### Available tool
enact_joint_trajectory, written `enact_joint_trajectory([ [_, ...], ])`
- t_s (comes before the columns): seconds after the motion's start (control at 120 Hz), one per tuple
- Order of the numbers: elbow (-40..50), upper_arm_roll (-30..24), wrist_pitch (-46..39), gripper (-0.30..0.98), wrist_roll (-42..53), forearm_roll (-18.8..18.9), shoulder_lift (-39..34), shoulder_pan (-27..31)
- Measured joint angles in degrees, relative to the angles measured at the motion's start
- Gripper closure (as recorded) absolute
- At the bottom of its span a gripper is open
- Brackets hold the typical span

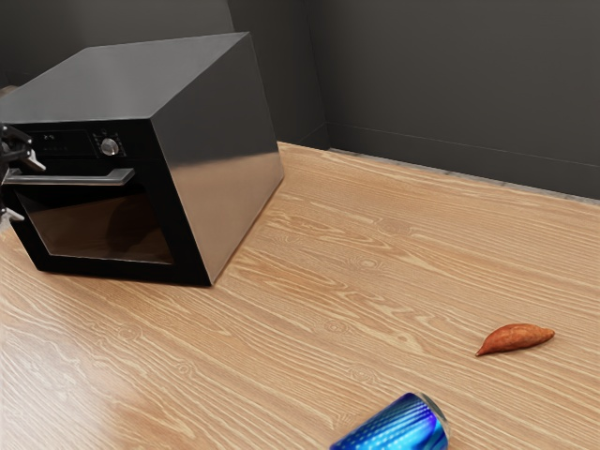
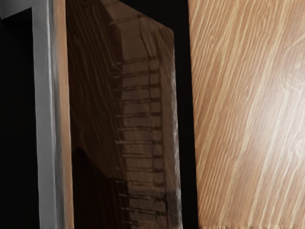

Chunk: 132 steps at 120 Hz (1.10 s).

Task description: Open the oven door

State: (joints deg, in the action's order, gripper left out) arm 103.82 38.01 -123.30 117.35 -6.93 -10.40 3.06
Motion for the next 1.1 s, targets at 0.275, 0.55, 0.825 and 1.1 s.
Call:
enact_joint_trajectory([
  [0.275, -2.76, 1.15, -0.2, 0.0, -1.65, 0.13, 3.39, 0.24],
  [0.55, -4.05, 1.27, -0.31, 0.0, -3.63, -0.12, 6.2, 0.9],
  [0.825, -6.16, 1.19, -0.34, 0.0, -4.75, -1.23, 9.38, 2.59],
  [1.1, 10.87, -37.45, 12.89, 0.03, -15.73, 20.02, -42.56, -2.05],
])
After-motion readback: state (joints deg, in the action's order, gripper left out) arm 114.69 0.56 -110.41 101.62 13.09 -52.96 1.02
